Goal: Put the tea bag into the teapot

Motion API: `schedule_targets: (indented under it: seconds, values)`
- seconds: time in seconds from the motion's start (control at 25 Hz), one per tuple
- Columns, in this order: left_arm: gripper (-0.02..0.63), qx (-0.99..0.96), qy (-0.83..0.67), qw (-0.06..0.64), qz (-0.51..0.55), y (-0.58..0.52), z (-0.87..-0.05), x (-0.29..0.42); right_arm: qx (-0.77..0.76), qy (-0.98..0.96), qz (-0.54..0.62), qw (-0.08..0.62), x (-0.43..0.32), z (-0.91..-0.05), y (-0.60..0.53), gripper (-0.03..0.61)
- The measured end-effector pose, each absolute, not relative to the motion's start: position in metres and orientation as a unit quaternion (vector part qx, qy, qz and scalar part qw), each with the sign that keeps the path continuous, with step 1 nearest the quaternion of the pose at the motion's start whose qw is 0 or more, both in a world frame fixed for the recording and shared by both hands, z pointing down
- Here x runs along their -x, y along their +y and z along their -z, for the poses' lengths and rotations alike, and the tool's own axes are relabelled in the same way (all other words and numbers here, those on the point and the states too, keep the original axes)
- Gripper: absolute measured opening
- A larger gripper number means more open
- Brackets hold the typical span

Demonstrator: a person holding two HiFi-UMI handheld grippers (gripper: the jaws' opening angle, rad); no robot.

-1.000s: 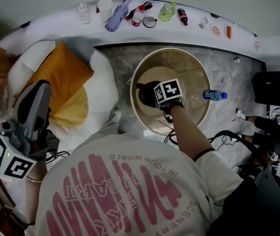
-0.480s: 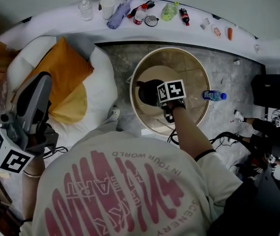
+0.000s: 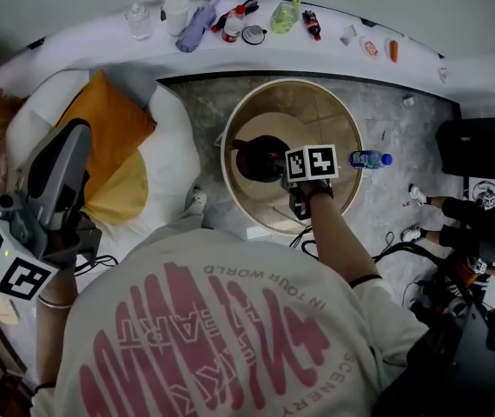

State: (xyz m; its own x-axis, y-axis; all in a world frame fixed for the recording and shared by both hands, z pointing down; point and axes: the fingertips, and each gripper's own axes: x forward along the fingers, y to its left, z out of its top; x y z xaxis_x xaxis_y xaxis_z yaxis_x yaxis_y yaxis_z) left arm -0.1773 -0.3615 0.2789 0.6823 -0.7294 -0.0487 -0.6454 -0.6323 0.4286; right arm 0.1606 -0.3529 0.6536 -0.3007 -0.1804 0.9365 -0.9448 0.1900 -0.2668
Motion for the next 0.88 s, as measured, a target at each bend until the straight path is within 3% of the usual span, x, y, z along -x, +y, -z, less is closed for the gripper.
schedule_targets:
  seconds: [0.24, 0.52, 0.88]
  values:
    - [0.009, -0.909, -0.353, 0.191, 0.115, -0.365, -0.267, 0.161, -0.45, -0.666, -0.474, 0.36, -0.164, -0.623, -0.352, 0.127]
    - [0.009, -0.922, -0.323, 0.176, 0.119, -0.368, -0.255, 0.154, -0.496, -0.683, -0.457, 0.282, -0.167, -0.572, -0.355, 0.022]
    - [0.008, -0.95, -0.235, 0.162, 0.127, -0.389, -0.239, 0.114, -0.537, -0.724, -0.401, 0.162, -0.163, -0.476, -0.358, 0.011]
